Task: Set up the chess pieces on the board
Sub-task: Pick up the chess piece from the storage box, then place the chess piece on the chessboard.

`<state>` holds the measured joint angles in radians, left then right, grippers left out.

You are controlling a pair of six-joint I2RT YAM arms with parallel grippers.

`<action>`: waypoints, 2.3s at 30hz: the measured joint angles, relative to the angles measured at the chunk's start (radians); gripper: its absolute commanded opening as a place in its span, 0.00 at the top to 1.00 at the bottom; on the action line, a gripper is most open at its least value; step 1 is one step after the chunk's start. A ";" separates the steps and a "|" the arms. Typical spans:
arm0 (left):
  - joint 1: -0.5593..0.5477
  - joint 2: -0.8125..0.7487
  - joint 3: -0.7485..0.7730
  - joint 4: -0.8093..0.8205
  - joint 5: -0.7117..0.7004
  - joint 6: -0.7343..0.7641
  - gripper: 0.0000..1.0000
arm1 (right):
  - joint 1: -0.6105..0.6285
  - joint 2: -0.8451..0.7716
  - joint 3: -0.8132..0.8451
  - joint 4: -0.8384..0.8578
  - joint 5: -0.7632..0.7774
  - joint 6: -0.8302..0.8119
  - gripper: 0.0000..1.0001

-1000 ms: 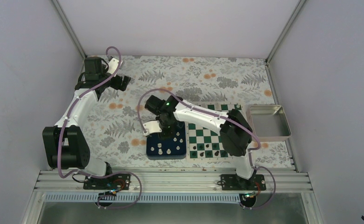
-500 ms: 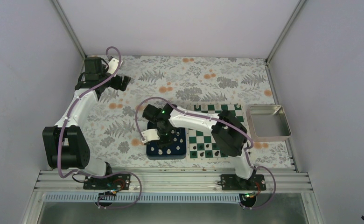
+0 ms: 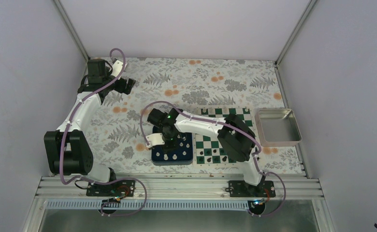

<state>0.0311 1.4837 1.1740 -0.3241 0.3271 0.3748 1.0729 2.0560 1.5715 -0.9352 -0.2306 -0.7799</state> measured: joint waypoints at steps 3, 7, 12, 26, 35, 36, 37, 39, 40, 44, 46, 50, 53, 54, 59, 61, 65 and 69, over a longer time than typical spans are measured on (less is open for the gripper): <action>0.000 0.000 0.000 0.000 0.000 0.000 0.00 | 0.000 0.011 -0.001 0.005 0.002 0.000 0.65; 0.000 0.000 0.000 0.000 0.000 0.000 0.00 | 0.000 0.021 -0.010 0.016 0.004 0.003 0.70; 0.000 0.000 0.000 0.000 0.000 0.000 0.00 | 0.000 0.031 -0.015 0.024 0.004 0.005 0.85; 0.000 0.000 0.000 0.000 0.000 0.000 0.00 | -0.166 -0.040 0.122 -0.059 0.042 0.024 0.95; 0.000 0.000 0.000 0.000 0.000 0.000 0.00 | -0.715 -0.231 0.286 -0.077 0.074 -0.022 0.95; 0.000 0.000 0.000 0.000 0.000 0.000 0.00 | -0.764 -0.230 0.282 -0.076 0.075 -0.029 0.95; 0.000 0.000 0.000 0.000 0.000 0.000 0.00 | -0.822 -0.222 0.271 -0.077 0.076 -0.036 0.95; 0.000 0.000 0.000 0.000 0.000 0.000 0.00 | -0.902 -0.204 0.242 -0.076 0.074 -0.050 0.95; 0.000 0.000 0.000 0.000 0.001 0.000 0.00 | -0.933 -0.193 0.224 -0.075 0.071 -0.056 0.95; 0.000 0.000 0.000 0.000 0.002 0.000 0.00 | -1.011 -0.148 0.117 -0.060 0.060 -0.071 0.95; 0.000 0.000 0.000 0.000 0.003 0.000 0.00 | -1.021 -0.133 0.068 -0.058 0.060 -0.073 0.94; 0.000 0.000 0.000 0.000 0.004 0.000 0.00 | -1.022 -0.110 0.010 -0.044 0.060 -0.076 0.94; 0.000 0.000 0.000 0.000 0.006 0.000 0.00 | -1.027 -0.106 -0.018 -0.021 0.063 -0.076 0.94; 0.000 0.000 0.000 0.000 0.007 0.000 0.00 | -1.031 -0.105 -0.028 -0.015 0.064 -0.076 0.94; 0.000 0.000 0.000 0.000 0.008 0.000 0.00 | -1.064 -0.098 -0.061 0.008 0.079 -0.079 0.93; 0.000 0.000 0.000 0.000 0.008 0.000 0.00 | -1.076 -0.098 -0.075 0.016 0.086 -0.080 0.93; 0.000 0.000 0.000 0.000 0.011 0.000 0.00 | -1.094 -0.096 -0.098 0.028 0.092 -0.084 0.93; 0.000 0.000 0.000 0.000 0.016 0.000 0.00 | -1.103 -0.086 -0.108 0.038 0.094 -0.087 0.93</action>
<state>0.0311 1.4837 1.1736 -0.3244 0.3431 0.3748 -0.0299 1.9701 1.4631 -0.8974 -0.1364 -0.8665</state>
